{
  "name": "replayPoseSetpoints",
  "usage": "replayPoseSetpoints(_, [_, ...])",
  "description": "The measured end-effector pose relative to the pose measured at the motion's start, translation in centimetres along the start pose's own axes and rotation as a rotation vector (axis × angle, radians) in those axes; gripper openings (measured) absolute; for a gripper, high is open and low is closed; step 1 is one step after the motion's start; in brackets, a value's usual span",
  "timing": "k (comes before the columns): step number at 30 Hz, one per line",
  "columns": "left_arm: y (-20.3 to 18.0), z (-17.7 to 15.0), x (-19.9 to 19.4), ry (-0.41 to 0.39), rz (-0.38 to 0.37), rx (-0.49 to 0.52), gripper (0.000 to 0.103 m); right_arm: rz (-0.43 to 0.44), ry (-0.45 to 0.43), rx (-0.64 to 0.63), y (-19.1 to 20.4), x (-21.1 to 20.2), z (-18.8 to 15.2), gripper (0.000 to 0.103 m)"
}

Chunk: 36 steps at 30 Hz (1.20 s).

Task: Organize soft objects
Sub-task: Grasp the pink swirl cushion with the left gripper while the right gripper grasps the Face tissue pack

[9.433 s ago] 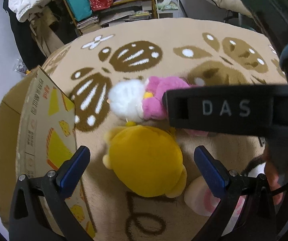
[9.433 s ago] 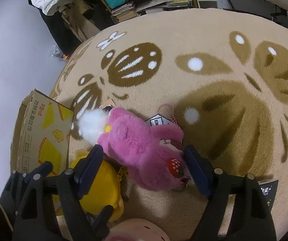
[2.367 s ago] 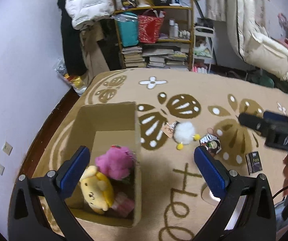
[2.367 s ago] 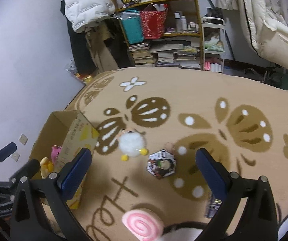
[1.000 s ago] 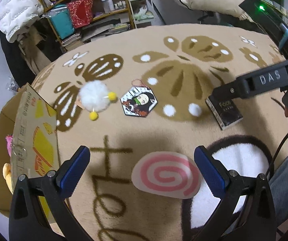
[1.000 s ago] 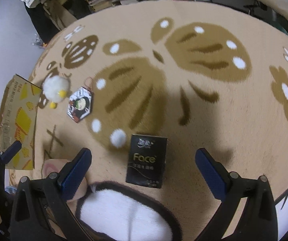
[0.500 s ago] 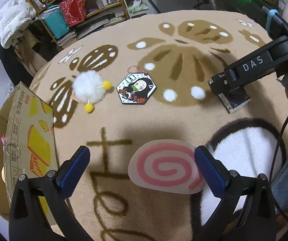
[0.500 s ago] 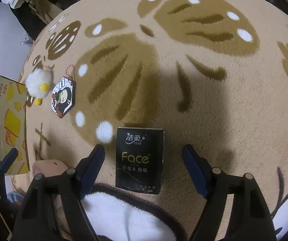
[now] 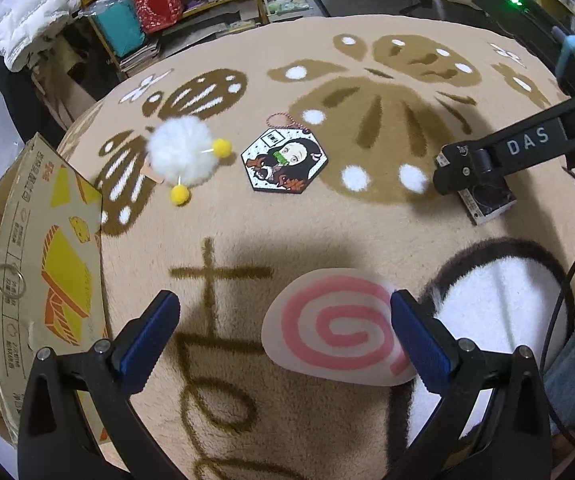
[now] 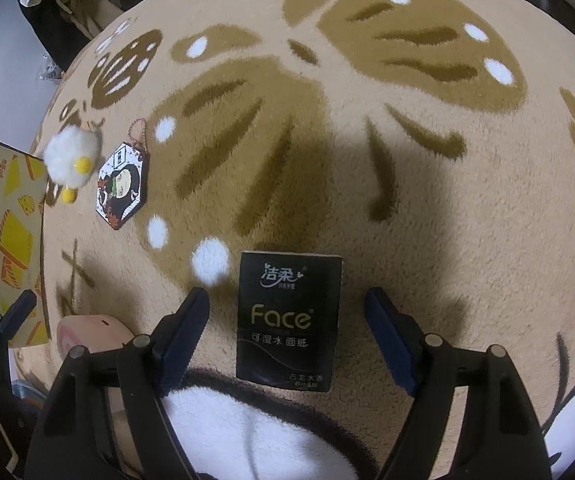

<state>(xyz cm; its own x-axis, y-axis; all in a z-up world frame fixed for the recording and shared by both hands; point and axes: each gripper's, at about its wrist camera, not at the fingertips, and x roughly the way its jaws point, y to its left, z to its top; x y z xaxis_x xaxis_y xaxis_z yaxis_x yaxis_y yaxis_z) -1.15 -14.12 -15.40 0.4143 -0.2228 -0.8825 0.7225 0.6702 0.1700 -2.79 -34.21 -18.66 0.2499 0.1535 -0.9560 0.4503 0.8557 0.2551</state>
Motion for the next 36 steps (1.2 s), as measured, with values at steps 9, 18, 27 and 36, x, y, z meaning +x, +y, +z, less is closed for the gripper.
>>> replayPoseSetpoints(9, [0.1, 0.0, 0.1, 0.009, -0.035, -0.016, 0.103, -0.008, 0.001, -0.011, 0.0, 0.1, -0.2, 0.085])
replayPoseSetpoints(18, [0.8, -0.2, 0.9, 0.059, -0.15, -0.102, 0.103, -0.008, 0.002, -0.013, 0.0, 0.1, -0.1, 0.085])
replayPoseSetpoints(27, [-0.2, -0.2, 0.8, 0.072, -0.179, -0.074, 0.103, -0.006, 0.002, -0.011, 0.0, 0.2, -0.1, 0.085])
replayPoseSetpoints(36, [-1.0, -0.4, 0.9, 0.084, -0.196, -0.046, 0.102, -0.008, 0.002, -0.013, 0.0, 0.2, -0.1, 0.085])
